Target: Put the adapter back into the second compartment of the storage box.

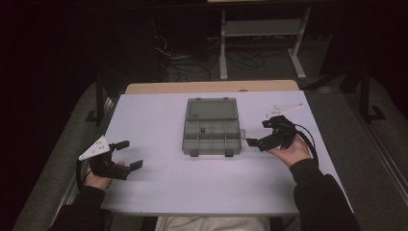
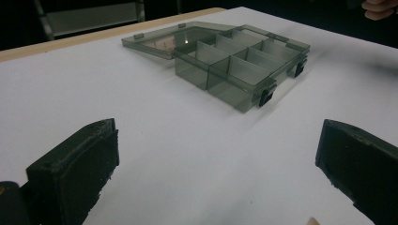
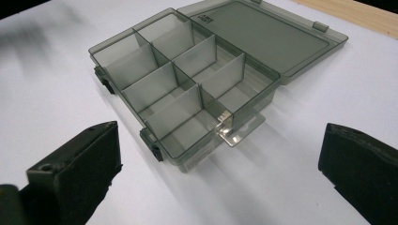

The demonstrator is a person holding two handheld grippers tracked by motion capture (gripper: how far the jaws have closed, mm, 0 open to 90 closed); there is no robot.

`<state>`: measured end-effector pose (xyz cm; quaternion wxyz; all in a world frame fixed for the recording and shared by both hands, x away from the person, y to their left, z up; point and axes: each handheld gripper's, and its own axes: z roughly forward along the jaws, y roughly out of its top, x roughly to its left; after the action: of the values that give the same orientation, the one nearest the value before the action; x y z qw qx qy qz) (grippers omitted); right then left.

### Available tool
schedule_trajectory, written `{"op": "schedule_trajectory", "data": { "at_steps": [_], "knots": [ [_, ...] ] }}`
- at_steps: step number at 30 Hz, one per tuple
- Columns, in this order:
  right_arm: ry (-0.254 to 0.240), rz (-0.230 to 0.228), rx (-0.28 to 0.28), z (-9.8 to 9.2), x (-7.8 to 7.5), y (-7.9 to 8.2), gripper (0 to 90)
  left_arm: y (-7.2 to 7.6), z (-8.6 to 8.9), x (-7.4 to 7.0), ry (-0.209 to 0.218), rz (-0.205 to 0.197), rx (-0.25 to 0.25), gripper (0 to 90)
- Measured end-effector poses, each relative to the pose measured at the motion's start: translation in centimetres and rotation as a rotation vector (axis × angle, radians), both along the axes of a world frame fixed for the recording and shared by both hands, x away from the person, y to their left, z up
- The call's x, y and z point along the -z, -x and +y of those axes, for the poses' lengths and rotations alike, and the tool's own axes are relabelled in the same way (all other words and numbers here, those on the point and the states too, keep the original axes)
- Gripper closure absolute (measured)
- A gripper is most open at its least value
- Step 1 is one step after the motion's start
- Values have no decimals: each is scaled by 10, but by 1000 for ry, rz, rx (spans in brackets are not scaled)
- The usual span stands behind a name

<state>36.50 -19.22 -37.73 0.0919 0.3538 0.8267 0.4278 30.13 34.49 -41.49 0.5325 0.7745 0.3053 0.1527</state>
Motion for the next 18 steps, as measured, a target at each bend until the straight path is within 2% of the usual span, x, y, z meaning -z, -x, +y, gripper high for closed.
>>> {"op": "schedule_trajectory", "data": {
  "at_steps": [18],
  "knots": [
    [-60,-26,48,-25,18,32,0,0,-1,0,-3,-2,1,0]
  ]
}}
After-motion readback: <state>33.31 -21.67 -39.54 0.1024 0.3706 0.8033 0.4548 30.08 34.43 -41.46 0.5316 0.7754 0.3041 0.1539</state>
